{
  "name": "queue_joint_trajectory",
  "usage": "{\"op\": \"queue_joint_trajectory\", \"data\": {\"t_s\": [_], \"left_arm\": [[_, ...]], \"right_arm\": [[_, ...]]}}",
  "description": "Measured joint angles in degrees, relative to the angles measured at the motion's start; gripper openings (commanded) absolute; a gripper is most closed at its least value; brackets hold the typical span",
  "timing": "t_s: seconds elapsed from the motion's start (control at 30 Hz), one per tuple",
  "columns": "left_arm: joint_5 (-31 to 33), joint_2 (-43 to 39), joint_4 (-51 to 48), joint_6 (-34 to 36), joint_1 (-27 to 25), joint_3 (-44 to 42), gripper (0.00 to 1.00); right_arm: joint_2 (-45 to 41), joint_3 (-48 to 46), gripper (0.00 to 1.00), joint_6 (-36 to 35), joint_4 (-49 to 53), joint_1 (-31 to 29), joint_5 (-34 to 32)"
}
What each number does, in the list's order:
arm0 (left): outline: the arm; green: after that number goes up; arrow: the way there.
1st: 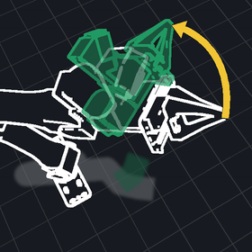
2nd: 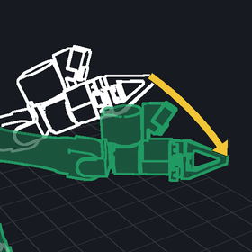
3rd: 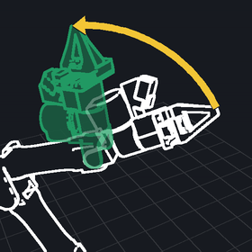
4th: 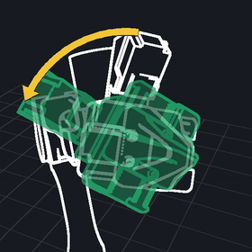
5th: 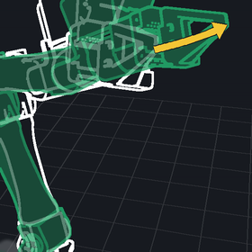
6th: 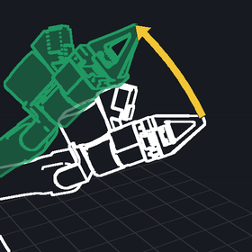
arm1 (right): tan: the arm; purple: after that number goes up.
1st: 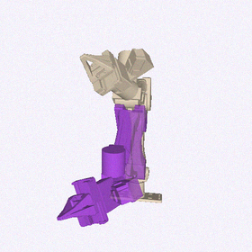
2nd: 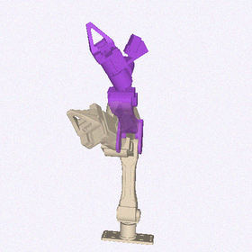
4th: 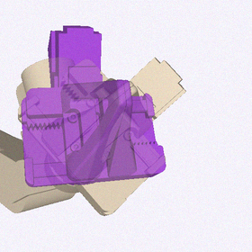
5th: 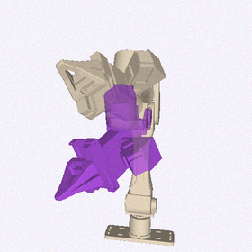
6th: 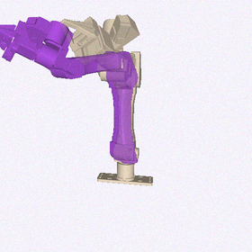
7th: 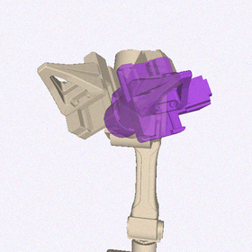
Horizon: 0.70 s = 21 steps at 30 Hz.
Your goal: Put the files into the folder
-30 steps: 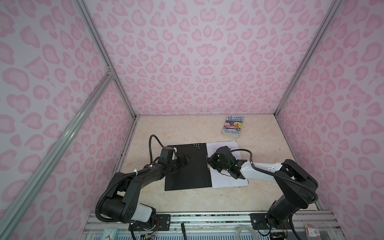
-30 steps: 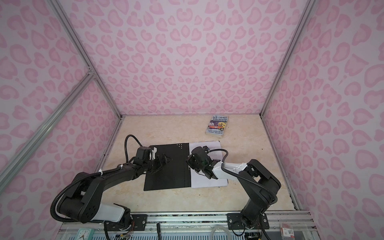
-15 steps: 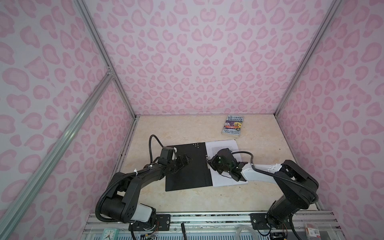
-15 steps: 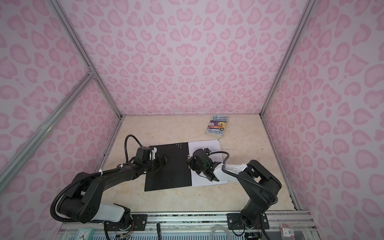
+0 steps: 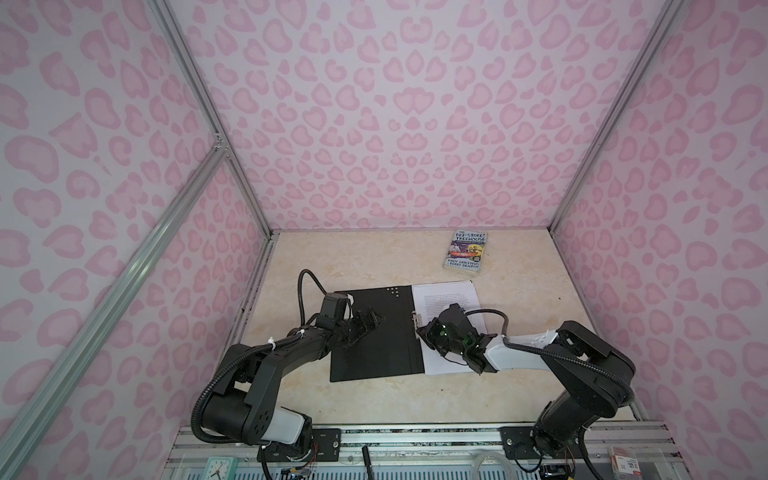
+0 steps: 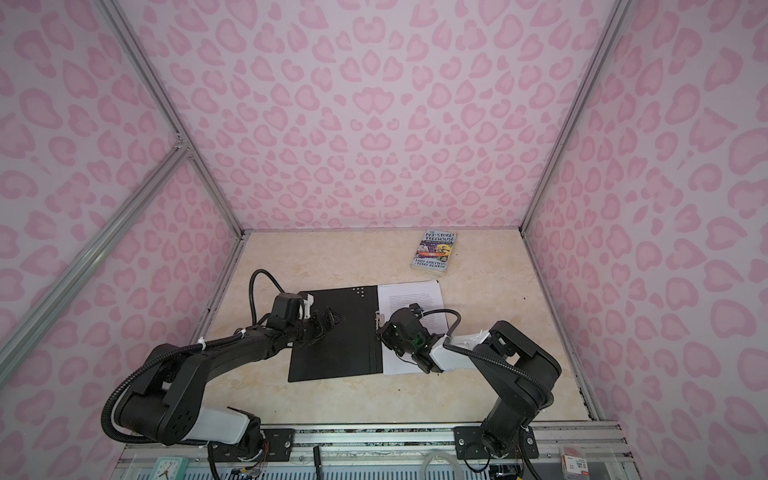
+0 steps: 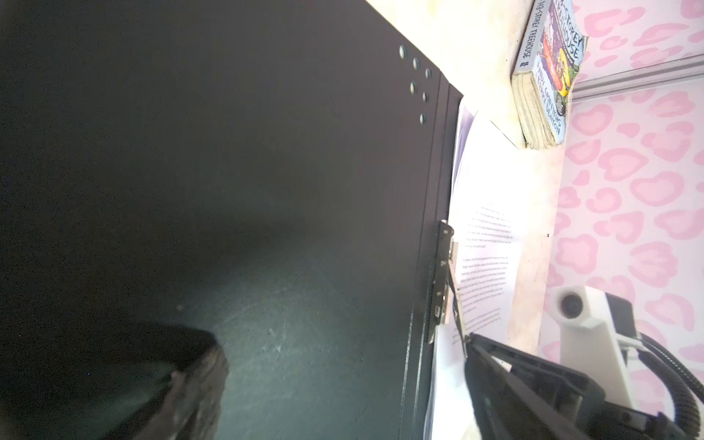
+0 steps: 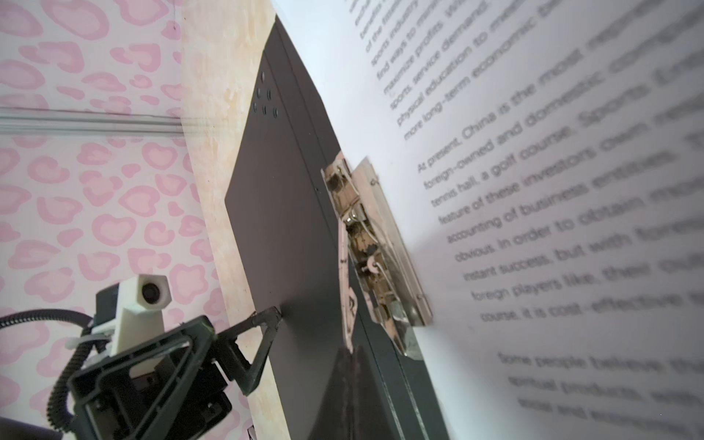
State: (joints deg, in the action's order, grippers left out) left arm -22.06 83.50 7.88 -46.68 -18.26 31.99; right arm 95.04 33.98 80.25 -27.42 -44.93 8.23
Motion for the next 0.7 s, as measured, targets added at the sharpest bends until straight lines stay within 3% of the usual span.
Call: {"op": "queue_joint_trajectory", "data": {"t_s": [0.33, 0.7], "left_arm": [[1.29, 0.11, 0.9, -0.81, 0.63, -0.24, 0.99], [1.49, 0.2, 1.18, -1.2, 0.79, -0.24, 0.99]], "right_arm": [[2.64, -4.63, 0.0, -4.83, -8.0, -0.74, -1.4], [3.93, -4.76, 0.0, -6.51, -8.41, -1.44, -3.43]]}}
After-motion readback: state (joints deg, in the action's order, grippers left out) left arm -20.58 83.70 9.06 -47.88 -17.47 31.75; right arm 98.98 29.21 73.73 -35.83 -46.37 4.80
